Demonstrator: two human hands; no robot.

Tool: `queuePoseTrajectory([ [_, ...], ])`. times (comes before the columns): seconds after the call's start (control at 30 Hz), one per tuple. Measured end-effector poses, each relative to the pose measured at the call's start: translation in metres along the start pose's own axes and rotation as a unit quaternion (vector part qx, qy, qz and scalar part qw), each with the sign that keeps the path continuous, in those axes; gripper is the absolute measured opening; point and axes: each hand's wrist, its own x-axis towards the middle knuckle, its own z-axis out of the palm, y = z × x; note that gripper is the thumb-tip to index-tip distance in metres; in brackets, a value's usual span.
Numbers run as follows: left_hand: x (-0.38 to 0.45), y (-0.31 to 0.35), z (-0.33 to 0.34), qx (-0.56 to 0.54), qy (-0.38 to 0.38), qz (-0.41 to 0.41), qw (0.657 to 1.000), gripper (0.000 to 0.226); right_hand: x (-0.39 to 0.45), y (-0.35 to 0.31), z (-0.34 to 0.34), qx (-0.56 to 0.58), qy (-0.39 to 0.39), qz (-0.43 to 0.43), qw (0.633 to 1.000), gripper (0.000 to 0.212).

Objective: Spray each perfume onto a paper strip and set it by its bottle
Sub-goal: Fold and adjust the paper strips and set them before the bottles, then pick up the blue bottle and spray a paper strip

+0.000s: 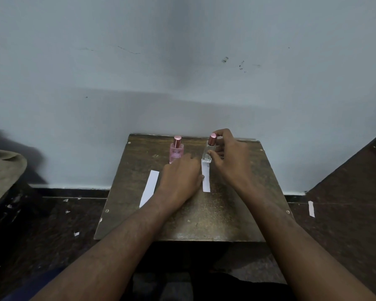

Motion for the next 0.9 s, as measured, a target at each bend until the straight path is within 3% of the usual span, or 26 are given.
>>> queuePoseTrajectory([
  [0.37,-0.001,-0.002,-0.001,-0.003,-0.003,0.006,1.0,0.023,0.0,0.002,-0.004,-0.033,-0.042,-0.002,0.999,0.047],
  [0.47,-0.003,-0.007,-0.014,-0.031,-0.014,0.005,0.999,0.017,-0.002,-0.005,-0.017,-0.049,-0.018,0.005,0.999,0.052],
  [0.6,-0.014,-0.031,-0.032,-0.035,-0.016,0.005,0.999,0.019,-0.013,-0.028,-0.034,-0.025,0.041,0.01,0.999,0.034],
  [0.8,-0.036,-0.081,-0.06,-0.038,-0.01,-0.049,0.998,0.013,-0.043,-0.08,-0.018,-0.001,-0.059,-0.039,0.997,0.017],
  [0.9,-0.045,-0.097,-0.062,-0.034,-0.044,-0.068,0.996,0.023,-0.056,-0.104,-0.007,0.016,-0.081,-0.05,0.995,0.011],
])
